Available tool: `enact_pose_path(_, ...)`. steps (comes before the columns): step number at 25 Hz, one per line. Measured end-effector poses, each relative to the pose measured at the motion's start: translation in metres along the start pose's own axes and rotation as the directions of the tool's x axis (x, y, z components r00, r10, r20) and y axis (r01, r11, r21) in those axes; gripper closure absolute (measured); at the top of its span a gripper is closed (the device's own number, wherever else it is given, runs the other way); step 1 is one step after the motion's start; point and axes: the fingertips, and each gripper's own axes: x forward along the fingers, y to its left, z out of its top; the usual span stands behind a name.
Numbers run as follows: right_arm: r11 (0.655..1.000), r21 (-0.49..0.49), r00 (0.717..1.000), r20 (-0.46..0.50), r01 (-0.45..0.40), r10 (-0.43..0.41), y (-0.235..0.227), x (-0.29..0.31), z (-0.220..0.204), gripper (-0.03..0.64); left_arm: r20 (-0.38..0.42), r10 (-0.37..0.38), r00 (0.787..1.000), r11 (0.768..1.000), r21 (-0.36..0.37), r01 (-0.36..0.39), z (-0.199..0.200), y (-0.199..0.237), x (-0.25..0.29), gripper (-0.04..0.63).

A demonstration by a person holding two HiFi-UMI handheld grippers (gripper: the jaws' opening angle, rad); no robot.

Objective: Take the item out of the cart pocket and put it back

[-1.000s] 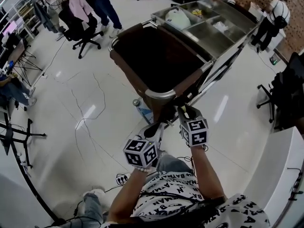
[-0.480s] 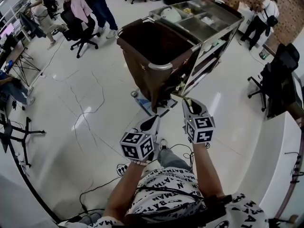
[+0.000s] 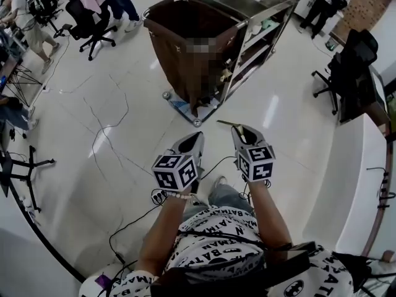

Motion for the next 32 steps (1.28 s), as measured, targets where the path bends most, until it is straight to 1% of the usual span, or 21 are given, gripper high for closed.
enact_pose_path(4, 0.999, 0.039, 1.0, 0.007, -0.012, 0.012, 0.003, -0.022, -0.016, 0.538, 0.004, 0.004, 1.0, 1.0, 0.013, -0.004, -0.01, -0.015, -0.01, 0.595)
enact_pose_path(10, 0.995, 0.096, 0.999, 0.04, -0.021, 0.018, -0.016, -0.051, -0.024, 0.538, 0.009, 0.009, 1.0, 0.999, 0.042, -0.009, -0.018, -0.041, -0.004, 0.595)
enact_pose_path(17, 0.994, 0.102, 0.997, 0.07, -0.049, 0.042, -0.021, -0.076, -0.025, 0.538, 0.025, 0.025, 0.999, 0.997, 0.079, -0.027, -0.023, -0.065, -0.007, 0.595)
enact_pose_path(22, 0.988, 0.131, 0.994, 0.078, -0.083, 0.073, -0.018, -0.089, -0.029, 0.54, 0.024, 0.048, 0.999, 0.996, 0.071, -0.049, -0.031, -0.072, -0.011, 0.595)
enact_pose_path(26, 0.987, 0.134, 0.994, 0.083, -0.087, 0.077, -0.019, -0.094, -0.03, 0.54, 0.018, 0.043, 0.999, 0.996, 0.082, -0.044, -0.034, -0.077, -0.014, 0.595)
enact_pose_path(32, 0.988, 0.125, 0.993, 0.084, -0.092, 0.082, -0.015, -0.099, -0.032, 0.54, 0.039, 0.032, 0.999, 0.996, 0.083, -0.035, -0.034, -0.083, -0.021, 0.595)
